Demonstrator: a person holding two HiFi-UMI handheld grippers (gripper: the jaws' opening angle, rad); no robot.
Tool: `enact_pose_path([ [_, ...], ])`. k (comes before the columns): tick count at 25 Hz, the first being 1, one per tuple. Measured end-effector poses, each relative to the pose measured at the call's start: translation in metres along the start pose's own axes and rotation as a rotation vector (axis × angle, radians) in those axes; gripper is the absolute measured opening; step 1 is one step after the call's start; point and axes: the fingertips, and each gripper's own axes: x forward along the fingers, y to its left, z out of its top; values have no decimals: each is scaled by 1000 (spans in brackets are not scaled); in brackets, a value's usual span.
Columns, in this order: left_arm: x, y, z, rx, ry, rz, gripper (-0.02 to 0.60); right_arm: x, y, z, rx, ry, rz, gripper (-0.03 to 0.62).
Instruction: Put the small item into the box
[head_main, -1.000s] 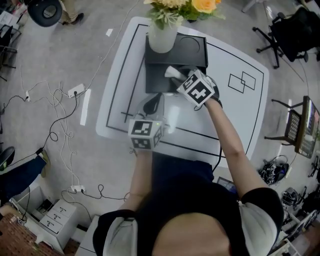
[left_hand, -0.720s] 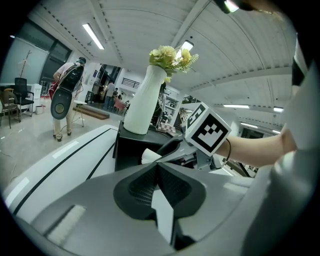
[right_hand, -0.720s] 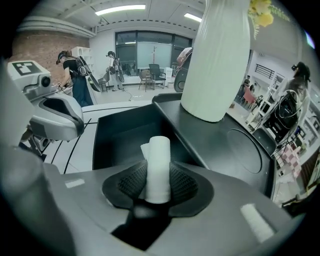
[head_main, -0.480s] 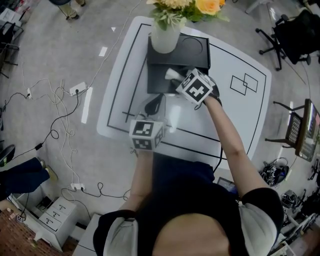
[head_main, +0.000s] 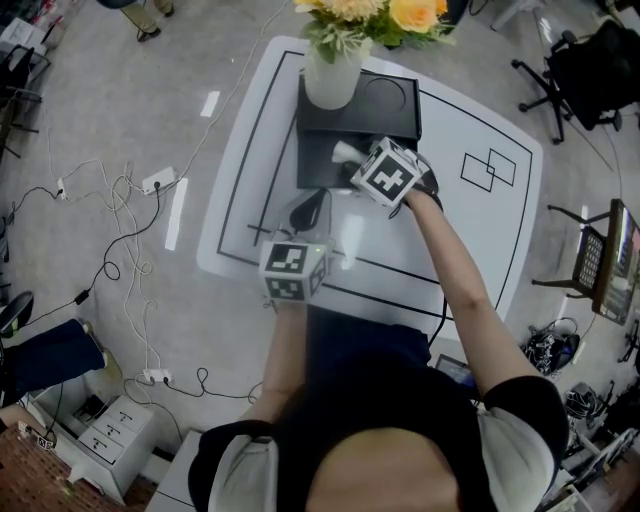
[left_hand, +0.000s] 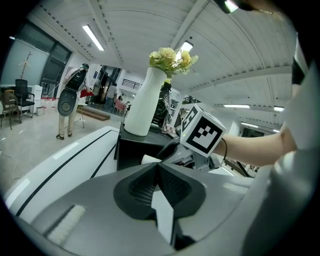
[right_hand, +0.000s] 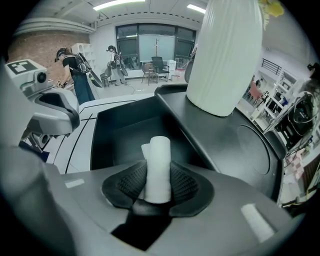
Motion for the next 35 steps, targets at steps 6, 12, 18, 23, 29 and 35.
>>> enact_pose_path([
  [6, 0, -1, 2, 3, -4, -7, 8, 0, 0, -2, -15, 5, -10, 150],
  [12, 0, -1, 5, 5, -9, -9, 9, 0, 1, -2, -17, 7, -6, 170],
  [18, 0, -3, 7, 12, -13, -11, 9, -2, 2, -3, -3, -5, -2, 202],
  [23, -4, -7, 10, 18, -17, -8, 8, -8, 2, -2, 8, -26, -1, 218],
  [29, -9, -13, 14, 19, -25, 1, 8, -15, 6, -1, 8, -34, 6, 221],
  [35, -18, -18, 13, 24, -34, 24, 9, -26, 11, 3, -2, -67, 2, 221],
])
